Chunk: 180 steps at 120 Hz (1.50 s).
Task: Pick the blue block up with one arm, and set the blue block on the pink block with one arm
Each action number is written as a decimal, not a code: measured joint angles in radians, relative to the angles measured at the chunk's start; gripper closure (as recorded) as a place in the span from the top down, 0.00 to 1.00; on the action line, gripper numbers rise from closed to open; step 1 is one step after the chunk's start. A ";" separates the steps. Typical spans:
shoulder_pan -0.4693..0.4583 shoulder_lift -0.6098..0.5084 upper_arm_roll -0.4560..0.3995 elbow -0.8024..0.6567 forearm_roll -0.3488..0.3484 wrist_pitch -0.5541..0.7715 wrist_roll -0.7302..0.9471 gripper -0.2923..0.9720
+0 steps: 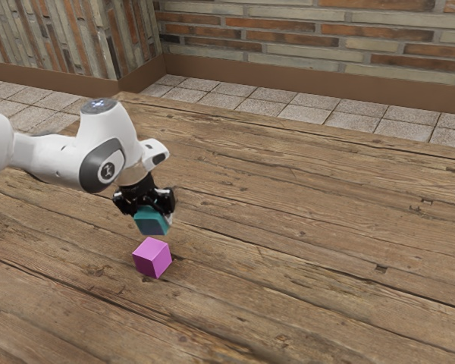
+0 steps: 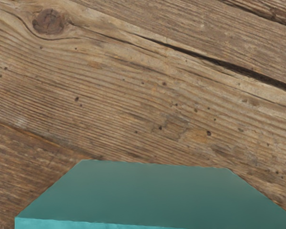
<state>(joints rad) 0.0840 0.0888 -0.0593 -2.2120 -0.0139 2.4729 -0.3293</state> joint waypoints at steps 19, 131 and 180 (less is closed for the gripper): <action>0.002 -0.013 0.000 -0.022 0.061 -0.037 -0.019 0.45; -0.013 -0.005 -0.004 -0.039 0.088 -0.081 0.134 0.66; -0.067 -0.237 0.000 0.311 0.060 -0.296 0.236 0.75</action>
<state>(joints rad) 0.0172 -0.1485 -0.0598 -1.9007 0.0466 2.1768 -0.0937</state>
